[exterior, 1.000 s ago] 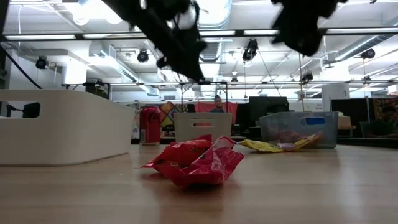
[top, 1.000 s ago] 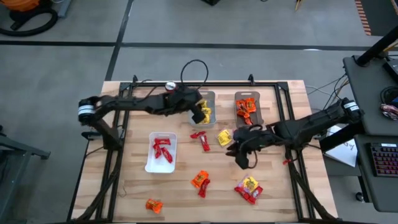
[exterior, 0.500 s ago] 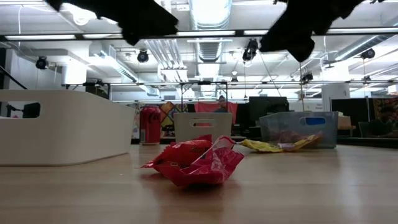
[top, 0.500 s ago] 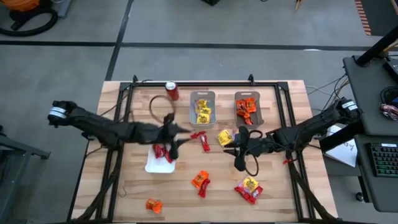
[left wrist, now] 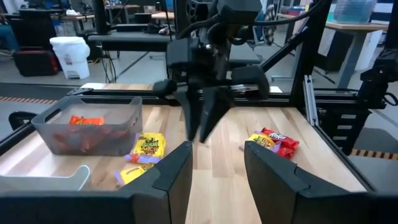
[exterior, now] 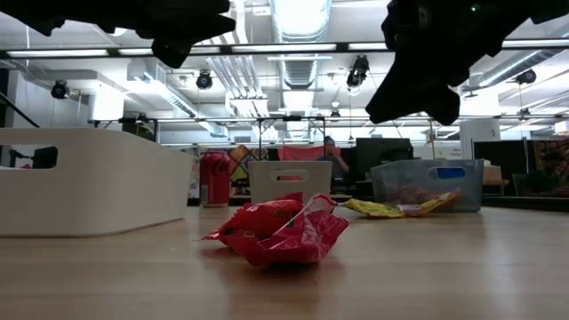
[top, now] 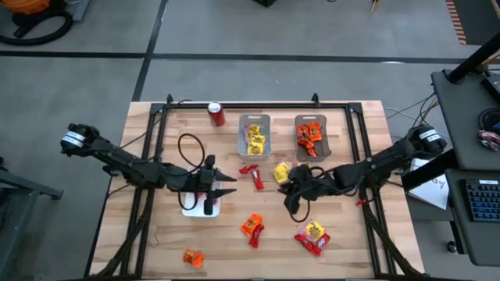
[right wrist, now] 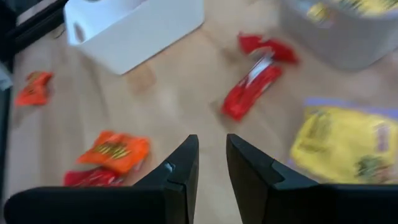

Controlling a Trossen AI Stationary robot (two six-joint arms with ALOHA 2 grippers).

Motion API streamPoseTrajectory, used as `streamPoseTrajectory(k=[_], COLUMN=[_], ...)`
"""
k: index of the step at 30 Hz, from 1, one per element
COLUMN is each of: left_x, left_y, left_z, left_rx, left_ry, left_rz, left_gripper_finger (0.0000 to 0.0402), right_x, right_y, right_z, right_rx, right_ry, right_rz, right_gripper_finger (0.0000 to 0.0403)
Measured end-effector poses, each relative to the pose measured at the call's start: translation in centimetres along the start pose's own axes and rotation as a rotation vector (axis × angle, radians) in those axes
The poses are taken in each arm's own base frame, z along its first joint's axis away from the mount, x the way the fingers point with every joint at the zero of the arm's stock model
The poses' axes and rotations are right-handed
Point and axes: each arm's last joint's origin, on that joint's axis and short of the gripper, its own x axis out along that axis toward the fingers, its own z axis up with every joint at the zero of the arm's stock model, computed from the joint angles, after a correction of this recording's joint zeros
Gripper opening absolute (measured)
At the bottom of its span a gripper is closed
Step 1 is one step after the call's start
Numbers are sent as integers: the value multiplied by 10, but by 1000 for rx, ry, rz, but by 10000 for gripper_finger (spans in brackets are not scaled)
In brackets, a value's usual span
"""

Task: Sort candy
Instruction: Put the red candy into the white bin

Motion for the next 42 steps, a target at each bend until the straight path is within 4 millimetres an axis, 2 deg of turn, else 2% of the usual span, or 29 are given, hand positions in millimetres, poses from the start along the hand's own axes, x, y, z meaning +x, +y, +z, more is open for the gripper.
streamPoseTrajectory(k=[4,13,18,24,30,34,38,42], left_x=[0,4,6,7,16,29,39,37], left_y=[0,-1,-2,-2,-5,-9,-13,-12], left_z=[0,-1,2,2,-9,-12,-10,-9], left_rx=[17,18,19,26,47,75,137,163], left_ry=[0,4,4,4,52,79,88,126], left_rz=[6,9,9,9,12,13,11,12], left_gripper_finger=[130,130,130,130,130,130,130,130], right_x=[3,-2,-10,-17,-25,-26,-23,-18], right_y=[0,-10,-3,6,9,11,9,10], right_z=[4,9,9,-3,-16,-18,-14,-5], right_rx=[55,95,79,128,137,120,85,85], right_ry=[71,237,389,591,724,713,544,385], right_rz=[29,-166,-118,-5,-14,-13,-107,-126], right_gripper_finger=[70,63,63,63,63,63,63,63])
